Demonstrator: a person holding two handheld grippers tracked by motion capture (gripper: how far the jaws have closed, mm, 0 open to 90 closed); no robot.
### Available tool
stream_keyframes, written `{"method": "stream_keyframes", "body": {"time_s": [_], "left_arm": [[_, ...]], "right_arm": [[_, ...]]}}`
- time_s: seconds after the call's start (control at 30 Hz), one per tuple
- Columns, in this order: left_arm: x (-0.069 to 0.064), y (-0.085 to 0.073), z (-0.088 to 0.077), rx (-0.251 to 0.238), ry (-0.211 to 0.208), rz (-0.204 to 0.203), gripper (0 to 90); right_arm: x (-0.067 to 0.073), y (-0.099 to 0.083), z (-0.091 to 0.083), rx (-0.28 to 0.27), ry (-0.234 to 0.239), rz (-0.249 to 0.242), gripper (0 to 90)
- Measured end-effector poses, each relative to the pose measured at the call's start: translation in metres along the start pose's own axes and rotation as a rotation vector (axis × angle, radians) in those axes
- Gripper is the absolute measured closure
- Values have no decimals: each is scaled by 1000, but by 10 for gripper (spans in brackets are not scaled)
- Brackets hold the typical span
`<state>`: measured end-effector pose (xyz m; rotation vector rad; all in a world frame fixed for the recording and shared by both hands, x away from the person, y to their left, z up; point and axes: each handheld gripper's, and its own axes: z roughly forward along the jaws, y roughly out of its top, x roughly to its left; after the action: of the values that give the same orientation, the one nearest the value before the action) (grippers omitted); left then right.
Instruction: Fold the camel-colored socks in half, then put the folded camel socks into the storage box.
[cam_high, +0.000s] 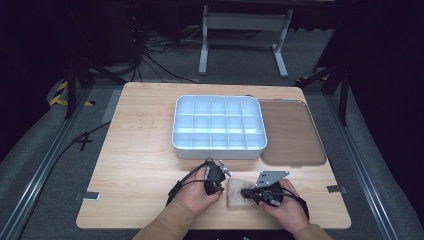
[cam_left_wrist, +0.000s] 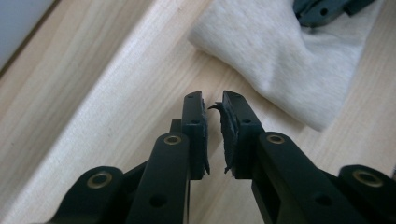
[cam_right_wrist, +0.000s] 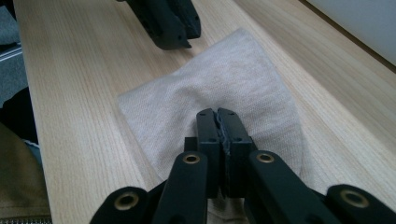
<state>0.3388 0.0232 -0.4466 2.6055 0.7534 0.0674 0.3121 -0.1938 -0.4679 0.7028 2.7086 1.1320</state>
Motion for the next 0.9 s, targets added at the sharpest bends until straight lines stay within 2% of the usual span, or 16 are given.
{"method": "stream_keyframes", "body": {"time_s": [0.13,0.3,0.4,0.5,0.6,0.67,0.7,0.77,0.83,0.9], "left_arm": [[-1,3,5,-3,15,14,819],[-4,5,7,-2,15,16,819],[-6,6,7,-2,-10,12,813],[-7,8,8,3,-12,26,812],[-7,8,8,-5,-24,24,811],[-8,8,7,-25,-34,14,806],[-8,9,5,-40,-56,11,805],[-8,10,3,-43,-63,9,808],[-10,10,3,-67,-75,5,808],[-11,12,2,-75,-77,18,808]], "right_arm": [[1,1,0,11,-6,-24,894],[2,1,0,5,-11,-26,894],[2,0,0,4,-9,-29,894],[1,0,0,1,-5,-28,894],[0,0,0,-3,-2,-26,894],[0,-1,0,-4,-1,-25,894],[0,-1,0,-5,-2,-24,894],[0,-1,0,-7,-3,-24,893],[0,-1,0,-8,-2,-21,893],[0,-2,0,-10,0,-21,893]]}}
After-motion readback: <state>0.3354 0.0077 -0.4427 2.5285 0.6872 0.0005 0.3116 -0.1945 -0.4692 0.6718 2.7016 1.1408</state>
